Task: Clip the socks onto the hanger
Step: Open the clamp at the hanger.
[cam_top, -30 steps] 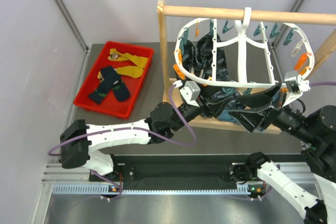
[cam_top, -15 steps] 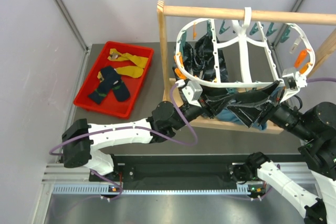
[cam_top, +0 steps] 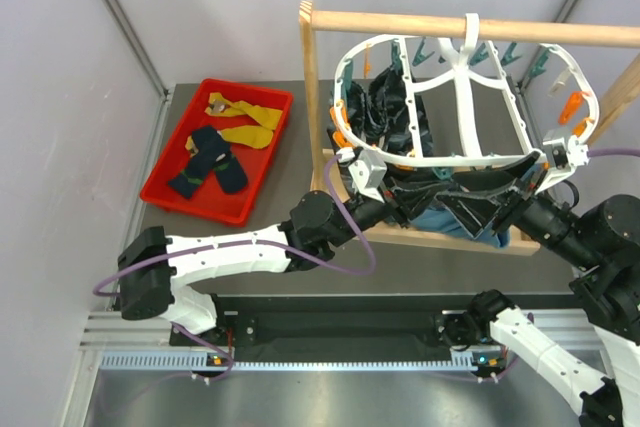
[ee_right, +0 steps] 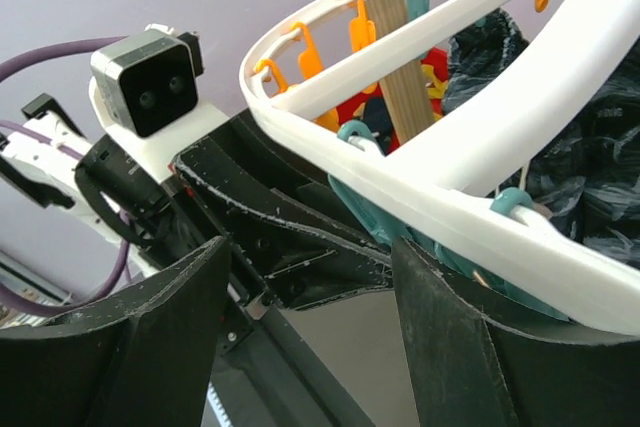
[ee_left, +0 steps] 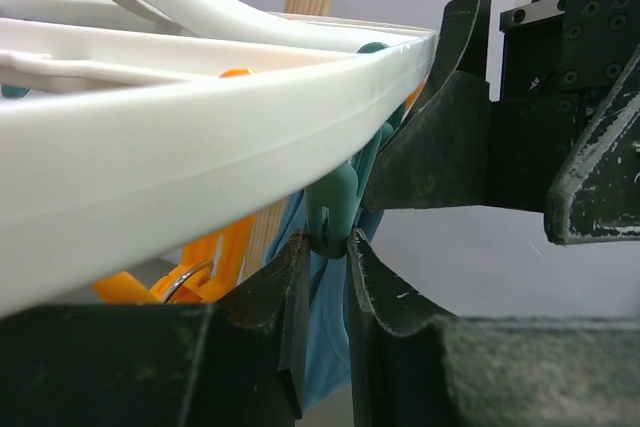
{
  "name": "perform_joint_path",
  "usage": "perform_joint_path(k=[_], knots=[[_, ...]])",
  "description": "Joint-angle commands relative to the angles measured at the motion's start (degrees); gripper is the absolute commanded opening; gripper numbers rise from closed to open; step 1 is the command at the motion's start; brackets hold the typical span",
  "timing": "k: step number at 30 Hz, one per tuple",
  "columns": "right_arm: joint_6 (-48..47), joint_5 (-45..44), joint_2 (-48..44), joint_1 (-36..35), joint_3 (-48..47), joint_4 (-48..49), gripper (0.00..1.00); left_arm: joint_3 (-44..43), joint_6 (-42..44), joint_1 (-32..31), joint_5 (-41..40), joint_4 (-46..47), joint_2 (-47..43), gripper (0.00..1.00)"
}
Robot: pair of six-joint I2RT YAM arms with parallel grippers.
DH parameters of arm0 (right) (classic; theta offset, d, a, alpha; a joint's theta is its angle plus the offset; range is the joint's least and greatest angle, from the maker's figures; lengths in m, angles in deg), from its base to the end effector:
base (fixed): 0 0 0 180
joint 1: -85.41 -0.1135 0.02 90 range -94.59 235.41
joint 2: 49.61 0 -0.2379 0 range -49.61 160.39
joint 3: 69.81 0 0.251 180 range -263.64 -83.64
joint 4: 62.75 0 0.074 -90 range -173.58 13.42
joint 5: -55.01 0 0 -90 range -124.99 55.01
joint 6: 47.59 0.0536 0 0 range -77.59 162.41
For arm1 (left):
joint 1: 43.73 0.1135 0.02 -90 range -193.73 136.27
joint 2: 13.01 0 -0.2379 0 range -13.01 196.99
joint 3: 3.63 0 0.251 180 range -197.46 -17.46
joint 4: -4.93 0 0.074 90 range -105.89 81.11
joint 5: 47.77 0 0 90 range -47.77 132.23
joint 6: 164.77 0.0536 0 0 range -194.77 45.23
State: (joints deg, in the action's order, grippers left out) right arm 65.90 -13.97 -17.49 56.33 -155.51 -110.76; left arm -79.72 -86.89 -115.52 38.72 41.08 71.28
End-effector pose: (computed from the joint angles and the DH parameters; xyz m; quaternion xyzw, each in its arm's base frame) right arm 0.0702 0.0610 0.4540 -0.1671 0.6533 0.4324 0.5986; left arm 0.1148 -0.3385 0.3742 0.2335 0.4599 -0.5609 0.6475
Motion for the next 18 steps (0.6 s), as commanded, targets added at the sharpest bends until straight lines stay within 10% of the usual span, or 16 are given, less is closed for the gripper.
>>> perform_joint_path(k=[1,18], knots=[[-2.8,-4.4,0.8,-0.1,-2.9,-0.4,0.65,-2.4,-2.7,-0.3,-0.8,-0.5,-2.4,0.00],[-2.0,-5.7,5.7,-0.1,-3.8,1.3,0.57,-11.2,-5.5,-4.3,-15.4,-25.1,-4.1,0.00]])
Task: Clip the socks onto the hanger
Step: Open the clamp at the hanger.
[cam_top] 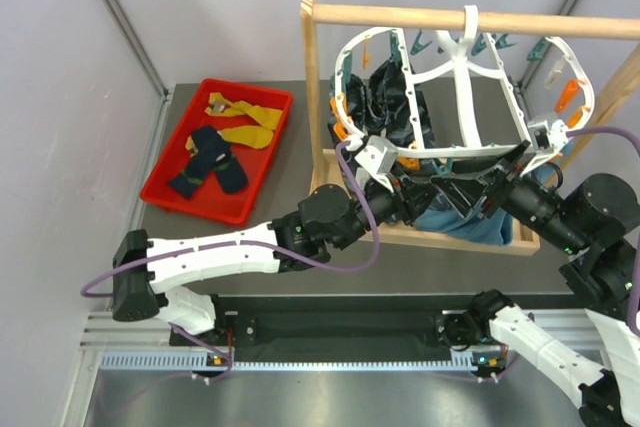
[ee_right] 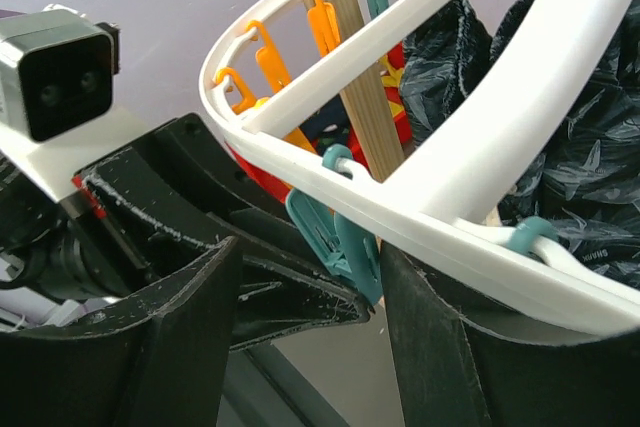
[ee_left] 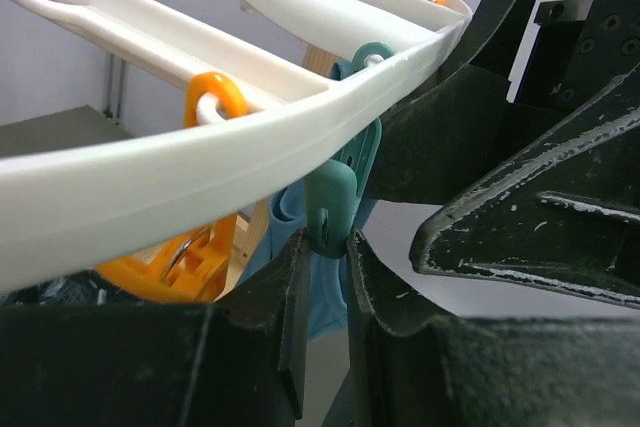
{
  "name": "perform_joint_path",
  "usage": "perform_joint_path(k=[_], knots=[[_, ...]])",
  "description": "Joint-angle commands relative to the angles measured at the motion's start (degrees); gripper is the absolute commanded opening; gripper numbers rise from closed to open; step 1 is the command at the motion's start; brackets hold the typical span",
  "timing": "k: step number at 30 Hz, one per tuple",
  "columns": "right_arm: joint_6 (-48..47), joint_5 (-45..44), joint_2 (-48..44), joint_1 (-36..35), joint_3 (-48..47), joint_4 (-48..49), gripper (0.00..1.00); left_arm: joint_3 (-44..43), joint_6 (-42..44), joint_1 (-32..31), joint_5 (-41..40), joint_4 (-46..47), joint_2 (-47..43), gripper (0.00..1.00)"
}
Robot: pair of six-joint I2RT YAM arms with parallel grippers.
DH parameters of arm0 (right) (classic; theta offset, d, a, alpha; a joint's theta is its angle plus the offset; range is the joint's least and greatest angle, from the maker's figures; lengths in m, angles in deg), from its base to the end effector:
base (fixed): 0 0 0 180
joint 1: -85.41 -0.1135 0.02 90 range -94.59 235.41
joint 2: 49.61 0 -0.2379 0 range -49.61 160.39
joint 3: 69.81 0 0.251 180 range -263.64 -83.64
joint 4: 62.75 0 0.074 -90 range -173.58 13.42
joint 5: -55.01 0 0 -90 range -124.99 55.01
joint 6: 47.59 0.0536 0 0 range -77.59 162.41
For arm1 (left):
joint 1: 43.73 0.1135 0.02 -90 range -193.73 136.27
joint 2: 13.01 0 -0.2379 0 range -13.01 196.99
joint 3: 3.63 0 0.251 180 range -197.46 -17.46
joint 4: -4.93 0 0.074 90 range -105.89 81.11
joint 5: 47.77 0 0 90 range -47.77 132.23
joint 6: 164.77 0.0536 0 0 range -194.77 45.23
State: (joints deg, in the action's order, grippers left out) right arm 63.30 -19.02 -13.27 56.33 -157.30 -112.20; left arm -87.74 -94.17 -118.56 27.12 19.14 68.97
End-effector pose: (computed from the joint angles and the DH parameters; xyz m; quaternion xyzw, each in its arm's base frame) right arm 0.0901 0.0670 0.4537 -0.1487 0.6809 0.3878 0.6032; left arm 0.1072 -0.3422 0.3938 0.1832 0.5750 -0.5278 0.5977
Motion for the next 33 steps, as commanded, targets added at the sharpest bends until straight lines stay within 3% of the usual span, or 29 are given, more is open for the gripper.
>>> perform_joint_path(k=[1,10,19,28,33], knots=[[0.6,-1.1,1.5,-0.1,-1.9,2.9,0.57,-3.3,2.3,-1.6,-4.5,-3.5,-1.7,0.00],[1.3,-4.0,2.2,-0.1,-1.7,3.4,0.55,-8.4,10.7,-6.6,-14.4,-9.0,1.1,0.00],[5.3,-7.2,2.7,-0.1,-2.7,3.1,0.53,-11.5,14.6,-8.7,-17.9,-10.8,4.2,0.00],[5.8,-9.9,3.5,-0.1,-4.0,0.1,0.41,-12.7,15.9,-9.4,-19.5,-11.5,5.4,0.00],[6.4,-10.6,3.7,-0.2,-3.5,-0.3,0.25,-12.2,15.6,-9.4,-19.8,-11.7,4.9,0.00]])
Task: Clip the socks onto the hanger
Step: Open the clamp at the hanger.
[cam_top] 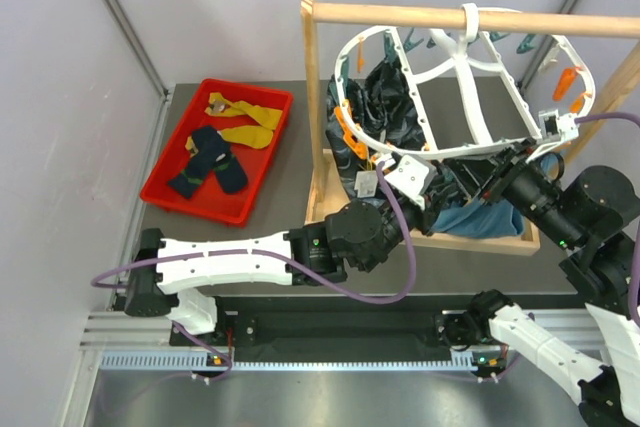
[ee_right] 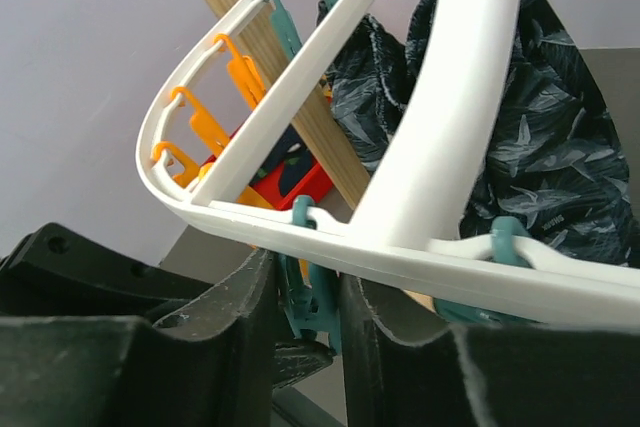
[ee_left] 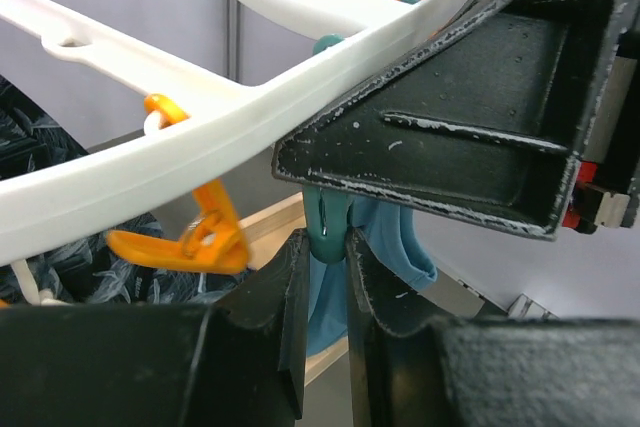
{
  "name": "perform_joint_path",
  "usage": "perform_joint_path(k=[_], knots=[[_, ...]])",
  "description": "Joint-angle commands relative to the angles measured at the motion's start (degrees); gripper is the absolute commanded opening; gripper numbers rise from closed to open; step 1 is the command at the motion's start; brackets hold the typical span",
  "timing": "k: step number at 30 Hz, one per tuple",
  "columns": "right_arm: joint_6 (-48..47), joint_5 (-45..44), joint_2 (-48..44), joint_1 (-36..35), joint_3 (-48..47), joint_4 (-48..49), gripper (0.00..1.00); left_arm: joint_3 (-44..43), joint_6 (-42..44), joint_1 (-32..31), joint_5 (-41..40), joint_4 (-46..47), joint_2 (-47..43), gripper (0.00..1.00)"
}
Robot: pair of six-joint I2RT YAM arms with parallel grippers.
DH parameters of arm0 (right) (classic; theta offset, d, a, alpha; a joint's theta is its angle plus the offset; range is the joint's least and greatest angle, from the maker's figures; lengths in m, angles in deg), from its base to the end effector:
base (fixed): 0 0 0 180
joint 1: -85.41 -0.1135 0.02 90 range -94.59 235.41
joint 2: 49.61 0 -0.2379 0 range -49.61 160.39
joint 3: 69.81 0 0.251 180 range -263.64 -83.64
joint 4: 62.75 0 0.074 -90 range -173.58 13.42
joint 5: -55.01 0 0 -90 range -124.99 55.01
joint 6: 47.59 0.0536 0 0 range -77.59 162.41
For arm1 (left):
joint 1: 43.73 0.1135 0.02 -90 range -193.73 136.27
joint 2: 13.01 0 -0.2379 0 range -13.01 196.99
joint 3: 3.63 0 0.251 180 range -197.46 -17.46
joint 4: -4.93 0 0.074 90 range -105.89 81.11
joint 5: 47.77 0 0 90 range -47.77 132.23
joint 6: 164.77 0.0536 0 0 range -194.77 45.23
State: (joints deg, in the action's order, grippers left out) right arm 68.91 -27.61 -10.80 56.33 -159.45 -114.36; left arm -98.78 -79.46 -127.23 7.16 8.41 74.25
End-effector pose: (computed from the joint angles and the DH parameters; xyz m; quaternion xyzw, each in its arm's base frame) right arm 0.1018 0.0645 0.4555 -0.0612 0.7092 0.3673 0.5986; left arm 0.0728 -0.3669 0.4088 0.2034 0.6148 -0.3762 0.6627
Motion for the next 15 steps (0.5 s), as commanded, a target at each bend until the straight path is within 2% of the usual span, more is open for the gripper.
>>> perform_joint_path(k=[1,2,3,5,6,9,12,15], knots=[[0.7,-2.1,1.4,-0.1,-1.2,1.7,0.22,-1.0,0.7,-0.7,0.1,-1.0,-0.6,0.02],[0.7,-2.4,1.2,-0.1,-1.2,1.6,0.12,-0.7,0.6,-0.7,0.1,-1.0,-1.1,0.09],[0.8,-2.6,1.1,-0.1,-0.8,1.4,0.08,-0.4,0.5,-0.7,0.3,-1.0,-1.4,0.27],[1.0,-2.6,0.9,-0.2,-0.5,1.7,0.00,0.9,-0.2,-0.7,1.4,-1.0,-2.9,0.43],[1.0,-2.6,0.7,-0.1,-0.1,2.0,0.00,1.7,-0.5,-0.7,1.8,-0.9,-3.7,0.52],[1.4,-1.4,0.2,-0.1,0.4,3.2,0.00,5.5,-1.9,-0.5,1.7,0.7,-6.9,0.59],[1.2,-0.3,0.4,-0.1,0.7,3.6,0.00,8.9,-3.3,-0.3,2.7,0.4,-11.2,0.59],[0.5,0.0,0.6,-0.1,1.3,3.9,0.00,11.6,-4.6,0.1,4.2,-3.9,-16.2,0.57]])
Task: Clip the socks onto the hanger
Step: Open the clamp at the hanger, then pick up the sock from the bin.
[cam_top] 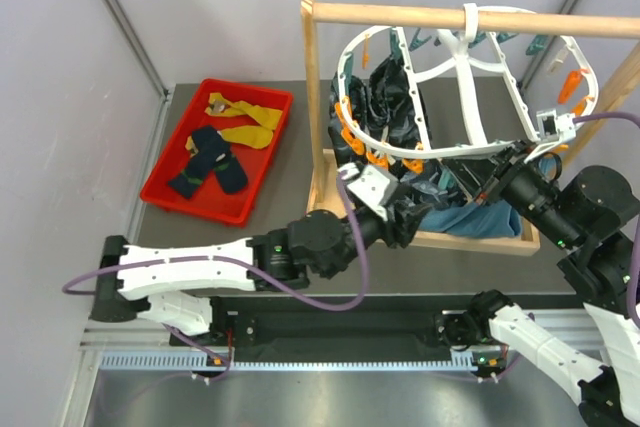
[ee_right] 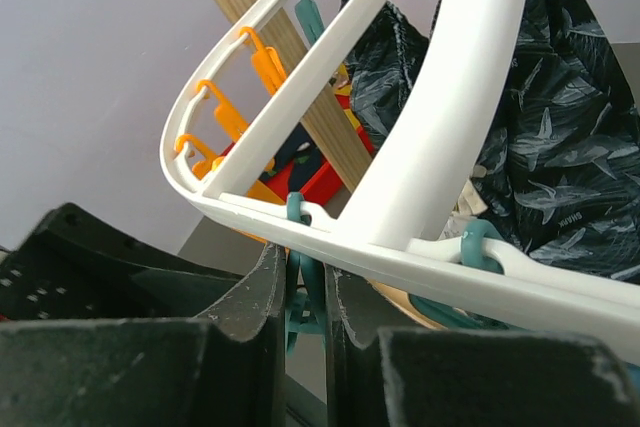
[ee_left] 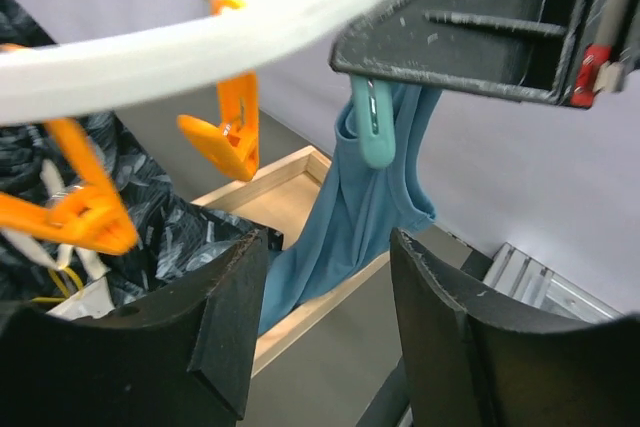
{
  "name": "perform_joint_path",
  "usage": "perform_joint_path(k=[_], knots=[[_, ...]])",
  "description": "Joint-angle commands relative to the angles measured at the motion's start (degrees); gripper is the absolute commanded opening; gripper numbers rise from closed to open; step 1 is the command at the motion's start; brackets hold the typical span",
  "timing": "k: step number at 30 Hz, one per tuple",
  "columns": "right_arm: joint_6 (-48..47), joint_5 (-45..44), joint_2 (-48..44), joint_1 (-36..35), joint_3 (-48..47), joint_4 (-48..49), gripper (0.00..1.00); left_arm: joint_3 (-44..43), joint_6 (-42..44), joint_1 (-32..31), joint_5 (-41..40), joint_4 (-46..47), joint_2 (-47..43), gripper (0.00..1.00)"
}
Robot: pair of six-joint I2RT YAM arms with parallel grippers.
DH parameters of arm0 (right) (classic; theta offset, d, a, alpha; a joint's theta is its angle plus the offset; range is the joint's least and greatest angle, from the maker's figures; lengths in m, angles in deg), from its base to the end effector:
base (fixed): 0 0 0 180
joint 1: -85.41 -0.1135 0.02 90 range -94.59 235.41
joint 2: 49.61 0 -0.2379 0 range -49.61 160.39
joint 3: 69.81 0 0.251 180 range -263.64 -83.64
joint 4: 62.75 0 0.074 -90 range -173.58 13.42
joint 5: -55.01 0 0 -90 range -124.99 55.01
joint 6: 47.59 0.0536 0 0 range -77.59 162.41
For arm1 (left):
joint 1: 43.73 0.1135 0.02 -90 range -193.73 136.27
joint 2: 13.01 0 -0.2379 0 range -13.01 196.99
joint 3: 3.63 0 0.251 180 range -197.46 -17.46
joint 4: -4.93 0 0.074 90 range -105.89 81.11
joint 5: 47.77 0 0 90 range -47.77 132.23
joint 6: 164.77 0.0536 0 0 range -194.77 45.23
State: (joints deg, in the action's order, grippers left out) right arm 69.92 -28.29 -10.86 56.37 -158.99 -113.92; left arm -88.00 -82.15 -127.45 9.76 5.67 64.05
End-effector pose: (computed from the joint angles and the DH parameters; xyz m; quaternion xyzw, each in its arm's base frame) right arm 0.1033 0.0645 0.4542 -0.0505 0.7098 0.3688 0.5979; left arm 0.0651 -0.3286 0.3940 0.2231 0.6254 -0.3891 0.6385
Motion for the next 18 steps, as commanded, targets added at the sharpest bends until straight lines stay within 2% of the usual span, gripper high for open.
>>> perform_joint_path(k=[1,2,6,10,12,13,15,18], knots=[[-1.1,0.6,0.5,-0.1,0.8,3.3,0.00,1.5,-3.2,0.5,0.7,-3.5,-8.5,0.56],[-1.3,0.6,0.5,-0.1,0.7,3.2,0.00,2.2,-4.2,0.6,-1.5,-8.7,-10.0,0.56],[-2.4,0.2,0.1,-0.1,1.1,3.2,0.00,9.3,-10.4,1.6,-7.8,-19.1,-18.2,0.55],[-2.5,1.3,-0.7,-0.1,2.4,4.3,0.00,19.2,-22.6,6.1,-9.7,-29.1,-28.4,0.54],[-2.6,1.7,-1.1,-0.1,3.4,4.4,0.00,22.1,-25.8,7.7,-12.2,-33.3,-31.3,0.54],[-2.9,1.7,-1.3,-0.1,3.5,4.5,0.00,24.2,-29.5,10.5,-12.4,-34.6,-33.3,0.54],[-3.0,1.6,-1.7,-0.1,4.4,4.4,0.00,26.1,-30.9,14.7,-10.7,-35.9,-33.9,0.55],[-3.3,1.5,-2.1,-0.1,5.2,3.9,0.00,27.8,-30.6,28.8,2.1,-35.9,-28.8,0.55]])
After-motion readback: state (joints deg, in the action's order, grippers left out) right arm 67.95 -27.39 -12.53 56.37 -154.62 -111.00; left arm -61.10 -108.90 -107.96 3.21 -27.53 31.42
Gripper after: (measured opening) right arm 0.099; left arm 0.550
